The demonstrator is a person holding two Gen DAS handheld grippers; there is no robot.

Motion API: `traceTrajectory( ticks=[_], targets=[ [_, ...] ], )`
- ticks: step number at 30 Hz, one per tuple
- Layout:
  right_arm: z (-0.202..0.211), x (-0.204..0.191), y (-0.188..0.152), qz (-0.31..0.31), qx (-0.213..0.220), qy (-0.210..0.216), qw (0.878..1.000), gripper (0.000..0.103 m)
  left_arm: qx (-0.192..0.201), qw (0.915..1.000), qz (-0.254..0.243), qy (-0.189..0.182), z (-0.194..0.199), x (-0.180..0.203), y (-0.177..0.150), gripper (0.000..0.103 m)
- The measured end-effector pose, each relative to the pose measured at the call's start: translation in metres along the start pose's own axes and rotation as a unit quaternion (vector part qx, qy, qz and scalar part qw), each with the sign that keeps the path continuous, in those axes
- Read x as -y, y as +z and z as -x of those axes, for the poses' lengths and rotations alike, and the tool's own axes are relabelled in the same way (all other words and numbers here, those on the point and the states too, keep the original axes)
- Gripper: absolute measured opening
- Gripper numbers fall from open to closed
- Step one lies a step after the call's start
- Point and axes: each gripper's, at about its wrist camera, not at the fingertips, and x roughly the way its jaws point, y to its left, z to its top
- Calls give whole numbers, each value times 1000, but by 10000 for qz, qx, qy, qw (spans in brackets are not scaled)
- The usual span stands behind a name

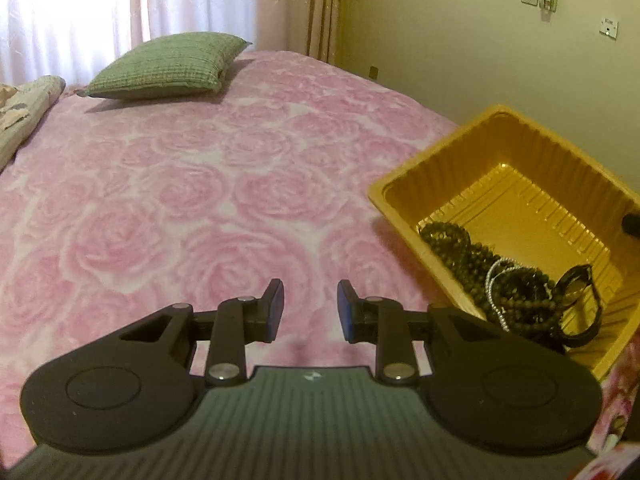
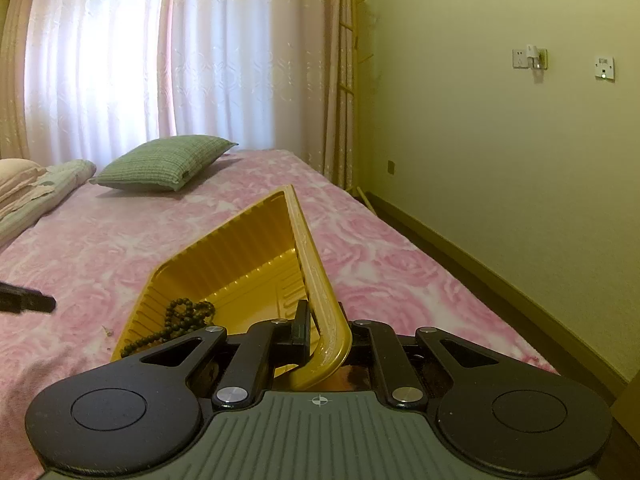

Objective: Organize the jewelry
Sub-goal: 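Pinch the remaining small earring with the left gripper, then carry the earring over the tray and open the left gripper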

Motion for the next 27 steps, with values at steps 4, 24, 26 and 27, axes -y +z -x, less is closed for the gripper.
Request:
traceTrajectory(
  ticks=[4,24,26,27],
  targets=[
    [-2,1,0,-37,-8,27,10000,9,46,10000,2,-73,-21,8,-9,25],
    [-7,5,-3,-70,-76,2,9999,9,-162,9977,-616,-248,-72,27,-11,6],
    [-7,5,-3,-74,-76,0,9999,9,-152,9979,-587,-229,-67,26,-11,6],
    [-7,5,-3,-72,-76,-1,9999,9,-141,9980,-572,-231,-63,26,-11,6]
  ],
)
